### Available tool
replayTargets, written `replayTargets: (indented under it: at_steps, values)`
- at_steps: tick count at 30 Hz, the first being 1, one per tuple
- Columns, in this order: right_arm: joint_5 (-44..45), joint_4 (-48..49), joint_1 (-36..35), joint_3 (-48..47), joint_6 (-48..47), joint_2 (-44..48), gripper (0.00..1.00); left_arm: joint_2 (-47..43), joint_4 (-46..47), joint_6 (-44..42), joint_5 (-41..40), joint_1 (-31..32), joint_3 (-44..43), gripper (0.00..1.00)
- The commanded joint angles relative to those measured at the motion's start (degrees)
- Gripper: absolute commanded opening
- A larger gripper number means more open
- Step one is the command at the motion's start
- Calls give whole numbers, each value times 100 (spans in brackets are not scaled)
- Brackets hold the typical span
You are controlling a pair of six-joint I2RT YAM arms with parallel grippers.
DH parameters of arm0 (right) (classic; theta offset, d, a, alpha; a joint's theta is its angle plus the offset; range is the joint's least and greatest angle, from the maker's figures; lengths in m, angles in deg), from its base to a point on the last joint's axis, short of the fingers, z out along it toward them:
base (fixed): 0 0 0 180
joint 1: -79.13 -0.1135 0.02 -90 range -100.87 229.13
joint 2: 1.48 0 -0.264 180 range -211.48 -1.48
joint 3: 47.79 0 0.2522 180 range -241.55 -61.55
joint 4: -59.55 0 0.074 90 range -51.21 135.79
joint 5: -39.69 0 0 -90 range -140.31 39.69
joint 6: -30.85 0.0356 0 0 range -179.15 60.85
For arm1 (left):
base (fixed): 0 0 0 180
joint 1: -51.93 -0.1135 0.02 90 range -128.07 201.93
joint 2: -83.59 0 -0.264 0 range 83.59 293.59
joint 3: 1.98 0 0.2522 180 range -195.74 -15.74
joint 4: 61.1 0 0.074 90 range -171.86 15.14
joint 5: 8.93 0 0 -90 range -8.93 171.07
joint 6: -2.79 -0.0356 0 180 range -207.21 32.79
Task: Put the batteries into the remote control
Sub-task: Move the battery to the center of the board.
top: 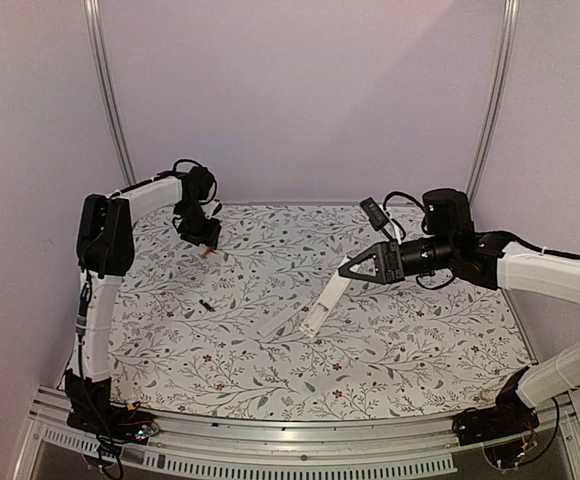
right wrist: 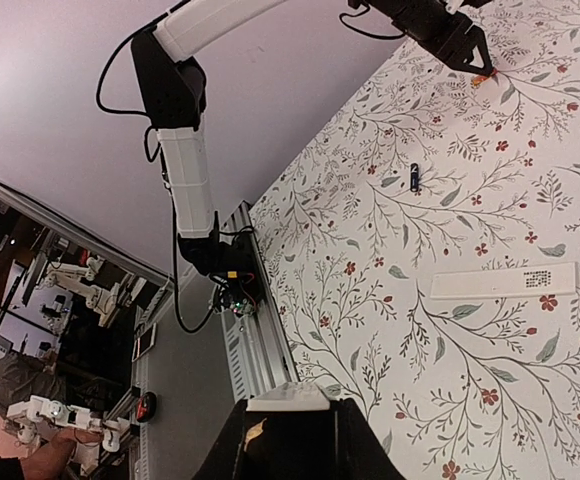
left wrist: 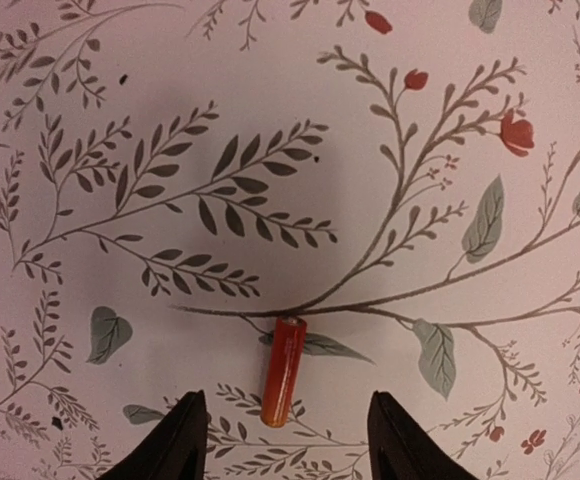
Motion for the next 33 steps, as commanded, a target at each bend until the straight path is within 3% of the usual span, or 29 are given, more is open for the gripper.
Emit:
replayTargets:
  at_steps: [1,10,20,25,33]
  values:
    - [-118,100,37,-57,-68,-139,0,241,-159,-79,140,-97,-226,54]
    - [-142,81,35,-128,-50,-197,0,628,-232,-88,252,-114,-511,39]
    - [-142,63,57,-130,-75,-168,0,760,-537,72,107,-33,-563,6]
    - [-151,54,59,-100,-108,-96,0,331,-553,195,-13,257,69,2]
    - [-113,46,55,95,-125,116,0,-735,-281,467,559,1183,1432,0]
